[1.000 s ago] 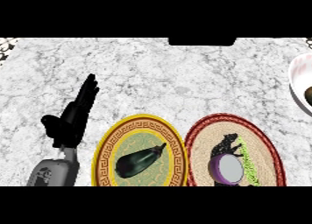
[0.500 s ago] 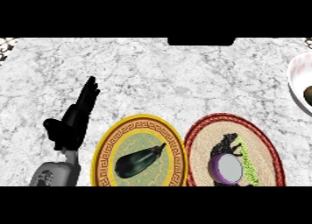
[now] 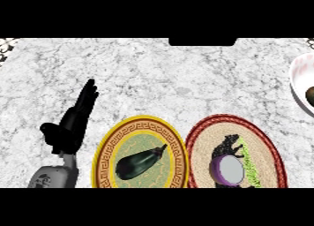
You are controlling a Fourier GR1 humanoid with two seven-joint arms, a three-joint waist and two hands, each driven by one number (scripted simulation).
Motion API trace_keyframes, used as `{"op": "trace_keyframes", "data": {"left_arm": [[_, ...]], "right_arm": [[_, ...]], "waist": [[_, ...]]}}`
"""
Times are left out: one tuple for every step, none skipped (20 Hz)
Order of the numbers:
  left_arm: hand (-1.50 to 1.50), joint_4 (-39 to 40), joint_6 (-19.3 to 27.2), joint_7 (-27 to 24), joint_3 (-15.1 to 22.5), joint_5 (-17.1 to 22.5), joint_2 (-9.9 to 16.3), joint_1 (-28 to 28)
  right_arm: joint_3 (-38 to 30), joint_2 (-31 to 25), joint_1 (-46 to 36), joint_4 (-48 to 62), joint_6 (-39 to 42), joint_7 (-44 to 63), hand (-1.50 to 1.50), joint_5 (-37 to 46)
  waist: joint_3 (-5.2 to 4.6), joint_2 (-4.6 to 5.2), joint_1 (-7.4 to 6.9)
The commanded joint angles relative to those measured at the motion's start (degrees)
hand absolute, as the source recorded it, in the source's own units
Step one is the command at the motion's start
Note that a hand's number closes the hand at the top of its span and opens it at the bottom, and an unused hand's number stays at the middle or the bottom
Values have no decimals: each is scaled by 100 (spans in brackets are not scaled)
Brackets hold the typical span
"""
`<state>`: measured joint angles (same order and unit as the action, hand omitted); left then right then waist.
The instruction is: Pick the squash from the placemat and place it in the bowl
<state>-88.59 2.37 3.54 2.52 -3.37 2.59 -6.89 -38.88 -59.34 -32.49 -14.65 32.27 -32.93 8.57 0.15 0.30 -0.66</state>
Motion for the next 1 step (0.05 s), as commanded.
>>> {"op": "trace_keyframes", "data": {"left_arm": [[0,155,71,4,-25,-59,-33,-77]], "right_arm": [[8,13,565,23,560,-861,-150,-55]], "waist": [[5,7,21]]}}
